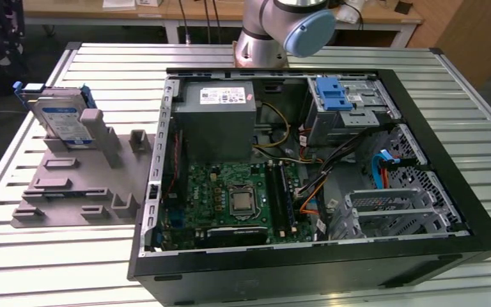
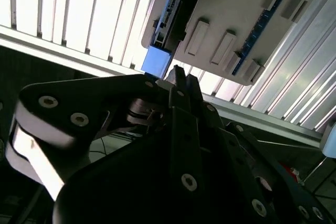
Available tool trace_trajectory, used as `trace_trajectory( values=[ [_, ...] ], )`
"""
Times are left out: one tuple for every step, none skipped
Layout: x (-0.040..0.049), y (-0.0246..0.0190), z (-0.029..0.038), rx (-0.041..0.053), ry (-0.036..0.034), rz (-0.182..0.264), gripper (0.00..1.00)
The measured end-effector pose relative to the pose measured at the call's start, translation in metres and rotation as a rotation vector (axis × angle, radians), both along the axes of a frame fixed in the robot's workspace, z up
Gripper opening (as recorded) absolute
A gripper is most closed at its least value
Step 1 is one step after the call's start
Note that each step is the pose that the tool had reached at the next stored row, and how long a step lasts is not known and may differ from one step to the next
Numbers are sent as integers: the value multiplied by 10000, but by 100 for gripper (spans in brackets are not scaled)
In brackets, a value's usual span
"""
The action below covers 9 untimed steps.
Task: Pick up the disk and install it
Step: 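Pick up the disk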
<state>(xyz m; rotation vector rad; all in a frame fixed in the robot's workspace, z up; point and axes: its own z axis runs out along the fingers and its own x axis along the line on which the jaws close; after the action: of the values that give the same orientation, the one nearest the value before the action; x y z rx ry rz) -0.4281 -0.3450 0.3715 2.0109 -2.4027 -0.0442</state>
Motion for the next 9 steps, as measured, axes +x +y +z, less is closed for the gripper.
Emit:
trace_trajectory(
  values=[
    [0,0,0,0,-1,2,17],
    [0,0,0,0,-2,4,23],
    [0,0,0,-1,-2,4,29],
    [0,0,-1,-3,-3,3,29],
    [0,0,-3,-3,-7,5,35],
    [-1,0,-7,-5,-21,15,41],
    [-1,0,-13,-3,-51,48,41],
    [-1,0,-23,-2,-70,119,47],
    [-1,0,-35,-2,-72,229,53]
  ],
)
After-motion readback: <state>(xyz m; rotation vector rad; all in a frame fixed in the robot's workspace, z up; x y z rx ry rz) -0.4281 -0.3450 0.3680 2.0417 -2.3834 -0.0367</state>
